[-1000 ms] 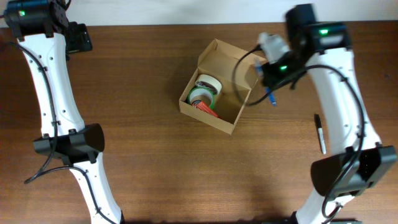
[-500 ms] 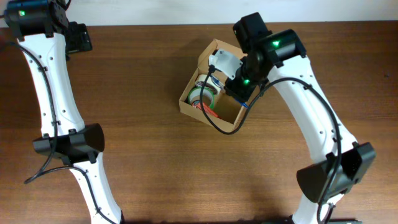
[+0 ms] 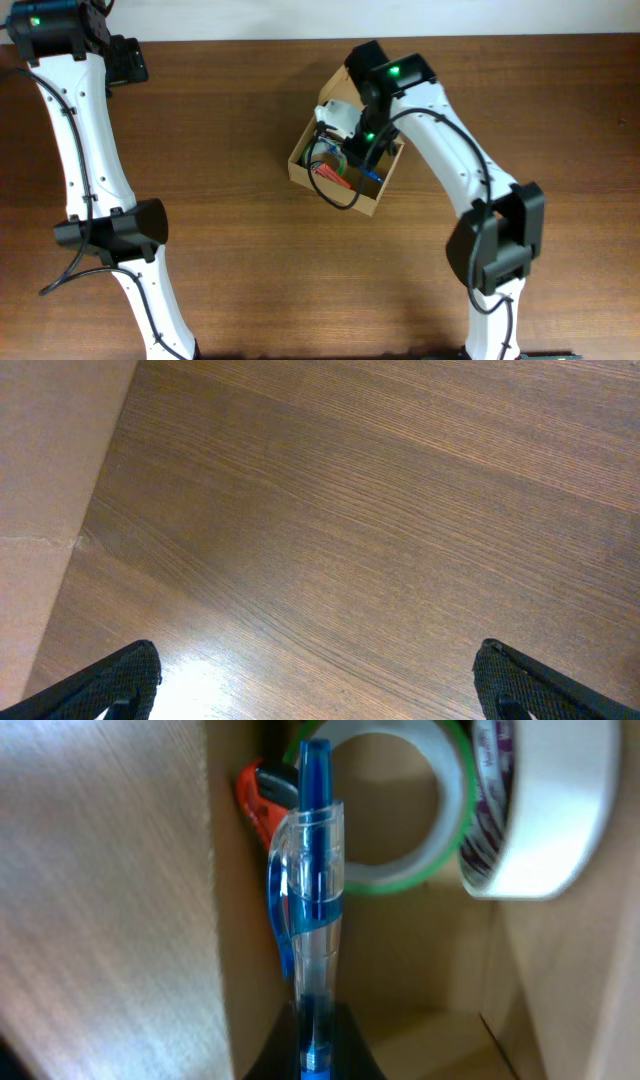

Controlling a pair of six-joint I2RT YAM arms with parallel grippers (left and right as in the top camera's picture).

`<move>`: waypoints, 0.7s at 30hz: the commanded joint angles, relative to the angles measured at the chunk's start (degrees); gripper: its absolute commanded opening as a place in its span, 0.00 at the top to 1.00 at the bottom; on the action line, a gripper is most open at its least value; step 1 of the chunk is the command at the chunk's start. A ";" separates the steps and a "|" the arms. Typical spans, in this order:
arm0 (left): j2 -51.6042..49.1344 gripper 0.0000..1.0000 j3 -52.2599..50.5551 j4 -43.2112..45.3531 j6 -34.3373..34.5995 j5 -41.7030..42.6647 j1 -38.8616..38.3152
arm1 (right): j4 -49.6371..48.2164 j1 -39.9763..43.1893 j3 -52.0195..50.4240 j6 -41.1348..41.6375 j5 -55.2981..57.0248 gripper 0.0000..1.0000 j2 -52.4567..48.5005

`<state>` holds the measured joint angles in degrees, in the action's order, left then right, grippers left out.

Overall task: Pack container
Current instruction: 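Lower the blue pen into the box and release it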

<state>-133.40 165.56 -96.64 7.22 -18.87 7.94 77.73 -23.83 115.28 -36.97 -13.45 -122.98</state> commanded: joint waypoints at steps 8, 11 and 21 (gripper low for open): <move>0.33 0.00 0.24 -0.02 -0.46 0.02 0.11 | -1.62 -3.39 0.24 -0.76 -1.40 0.96 -5.11; 0.33 0.00 0.22 -0.02 -0.46 0.00 0.11 | -1.25 -4.42 0.00 -1.16 -1.42 0.96 -5.64; 0.33 0.00 0.24 -0.02 -0.46 0.02 0.11 | -0.28 -5.75 0.00 -1.79 -1.36 0.79 -5.77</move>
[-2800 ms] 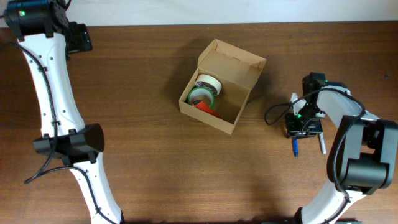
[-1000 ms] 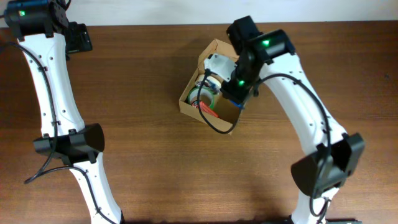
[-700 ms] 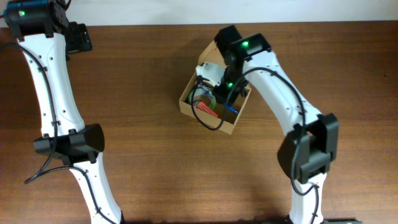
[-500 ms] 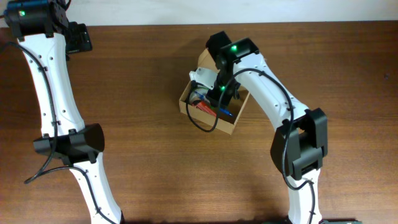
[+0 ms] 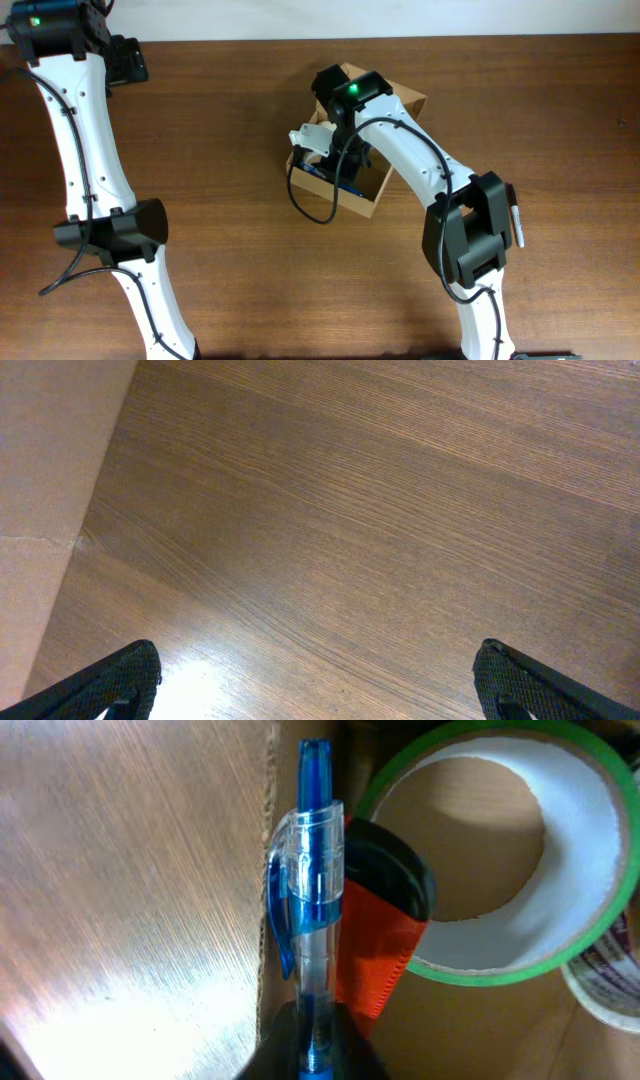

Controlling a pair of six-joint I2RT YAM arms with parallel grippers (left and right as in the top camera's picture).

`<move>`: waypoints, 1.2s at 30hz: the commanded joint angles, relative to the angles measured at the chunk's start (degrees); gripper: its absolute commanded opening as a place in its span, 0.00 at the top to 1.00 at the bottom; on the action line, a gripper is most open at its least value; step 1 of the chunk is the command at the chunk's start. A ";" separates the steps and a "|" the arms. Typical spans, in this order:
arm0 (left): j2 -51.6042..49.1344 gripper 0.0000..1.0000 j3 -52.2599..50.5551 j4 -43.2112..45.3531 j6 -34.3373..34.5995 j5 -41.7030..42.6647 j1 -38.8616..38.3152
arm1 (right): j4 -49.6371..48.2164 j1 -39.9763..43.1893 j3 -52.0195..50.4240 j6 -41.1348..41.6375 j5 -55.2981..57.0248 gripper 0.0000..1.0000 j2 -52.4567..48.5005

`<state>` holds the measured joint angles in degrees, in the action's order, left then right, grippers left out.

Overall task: Pack container
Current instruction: 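Lower the blue pen into the box and release it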

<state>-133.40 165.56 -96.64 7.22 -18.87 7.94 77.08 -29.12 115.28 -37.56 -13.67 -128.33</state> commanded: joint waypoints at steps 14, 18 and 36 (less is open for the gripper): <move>0.33 0.00 0.22 -0.02 -0.46 0.00 0.11 | 0.81 1.03 0.96 2.71 7.76 0.65 -0.07; 0.33 0.00 0.22 -0.02 -0.46 0.00 0.11 | 2.64 4.00 5.35 6.75 7.93 0.62 2.16; 0.33 0.00 0.22 -0.02 -0.46 0.00 0.11 | 0.07 31.50 -1.62 21.55 17.00 0.50 25.44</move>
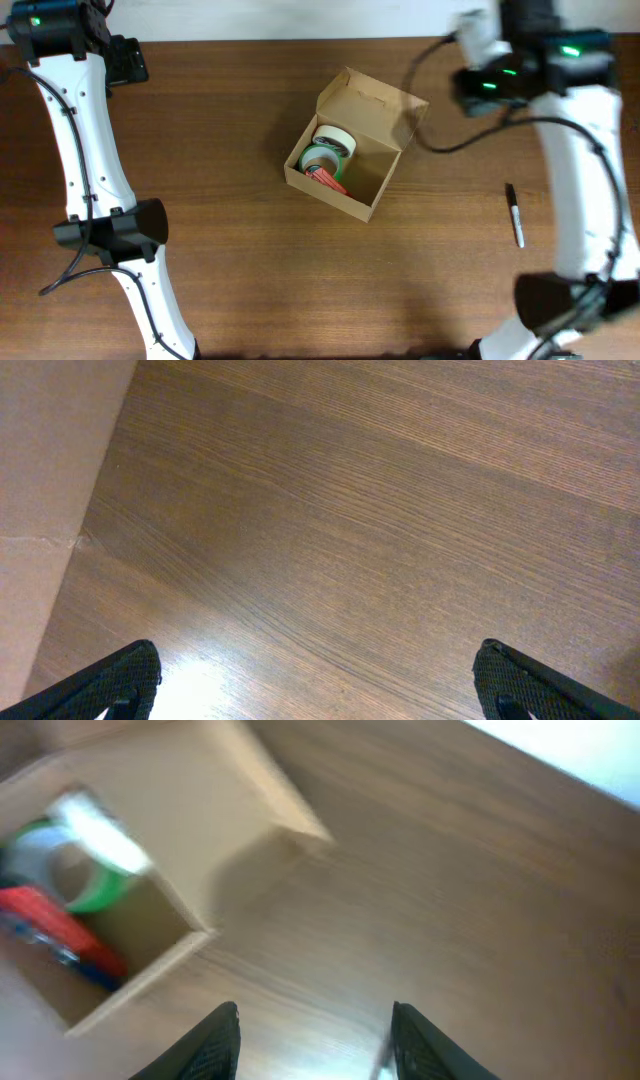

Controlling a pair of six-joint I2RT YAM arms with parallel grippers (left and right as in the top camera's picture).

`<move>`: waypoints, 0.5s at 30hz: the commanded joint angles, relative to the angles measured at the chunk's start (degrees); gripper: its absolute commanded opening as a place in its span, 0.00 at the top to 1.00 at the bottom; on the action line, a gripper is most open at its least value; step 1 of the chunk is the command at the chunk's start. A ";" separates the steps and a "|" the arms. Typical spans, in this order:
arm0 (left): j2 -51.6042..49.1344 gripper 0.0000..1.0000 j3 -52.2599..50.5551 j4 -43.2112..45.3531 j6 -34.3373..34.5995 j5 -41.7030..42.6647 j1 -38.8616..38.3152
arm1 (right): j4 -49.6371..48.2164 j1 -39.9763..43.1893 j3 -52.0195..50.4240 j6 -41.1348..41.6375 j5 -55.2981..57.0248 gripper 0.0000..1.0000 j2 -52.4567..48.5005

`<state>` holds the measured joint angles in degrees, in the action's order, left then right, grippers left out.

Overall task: Pack container
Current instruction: 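Lower the blue pen into the box and release it, then move the right gripper to the black marker and grasp it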

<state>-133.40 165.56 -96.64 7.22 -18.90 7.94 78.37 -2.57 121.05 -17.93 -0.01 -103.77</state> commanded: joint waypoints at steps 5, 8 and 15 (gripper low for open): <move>0.33 0.00 0.22 -0.02 -0.46 0.02 0.11 | -1.18 14.75 -18.56 1.95 1.95 0.44 0.39; 0.33 0.00 0.22 -0.02 -0.46 0.02 0.11 | -3.76 17.31 -25.81 1.44 1.31 0.41 0.15; 0.33 0.00 0.22 -0.02 -0.46 0.02 0.11 | -14.45 18.80 -40.81 -5.64 1.73 0.41 0.15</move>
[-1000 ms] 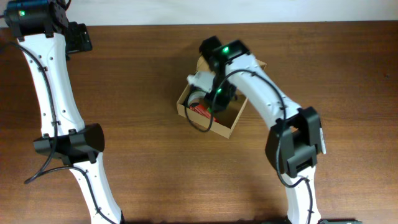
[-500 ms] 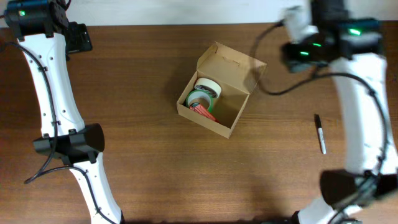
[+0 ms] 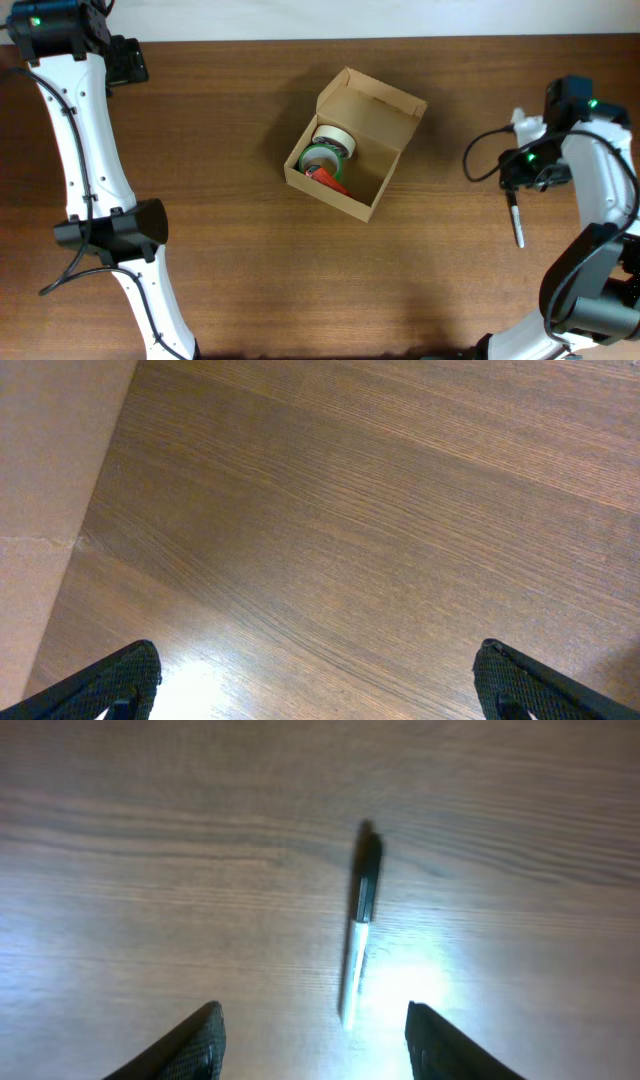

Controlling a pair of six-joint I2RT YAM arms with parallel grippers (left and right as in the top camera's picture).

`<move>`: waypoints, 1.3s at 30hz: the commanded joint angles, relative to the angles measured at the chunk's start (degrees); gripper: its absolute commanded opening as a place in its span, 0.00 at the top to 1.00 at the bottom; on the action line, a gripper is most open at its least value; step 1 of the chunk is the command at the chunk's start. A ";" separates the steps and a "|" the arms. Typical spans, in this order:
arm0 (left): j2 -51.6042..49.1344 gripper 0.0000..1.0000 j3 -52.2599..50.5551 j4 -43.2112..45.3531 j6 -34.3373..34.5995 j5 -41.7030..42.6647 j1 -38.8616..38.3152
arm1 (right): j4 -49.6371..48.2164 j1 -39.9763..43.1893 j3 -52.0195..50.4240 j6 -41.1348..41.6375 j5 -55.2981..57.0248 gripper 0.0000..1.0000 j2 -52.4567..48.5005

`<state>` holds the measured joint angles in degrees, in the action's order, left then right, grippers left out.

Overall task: Pack container
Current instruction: 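Move the right gripper to the black marker and grasp it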

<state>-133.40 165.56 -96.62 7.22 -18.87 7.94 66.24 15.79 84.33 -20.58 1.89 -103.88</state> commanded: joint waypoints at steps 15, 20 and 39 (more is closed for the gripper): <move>0.33 0.00 0.22 -0.04 -0.46 0.00 0.11 | -10.23 7.17 -13.86 -3.23 0.24 0.43 -0.02; 0.33 0.00 0.22 -0.04 -0.46 0.00 0.11 | -11.32 9.29 -14.16 -3.19 0.02 0.47 -2.36; 0.33 0.00 0.24 -0.04 -0.46 0.00 0.11 | -16.13 9.73 -15.52 -0.37 -5.99 0.96 -11.15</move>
<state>-133.40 165.56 -96.64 7.22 -18.87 7.94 51.33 25.87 69.97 -22.02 1.17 -111.59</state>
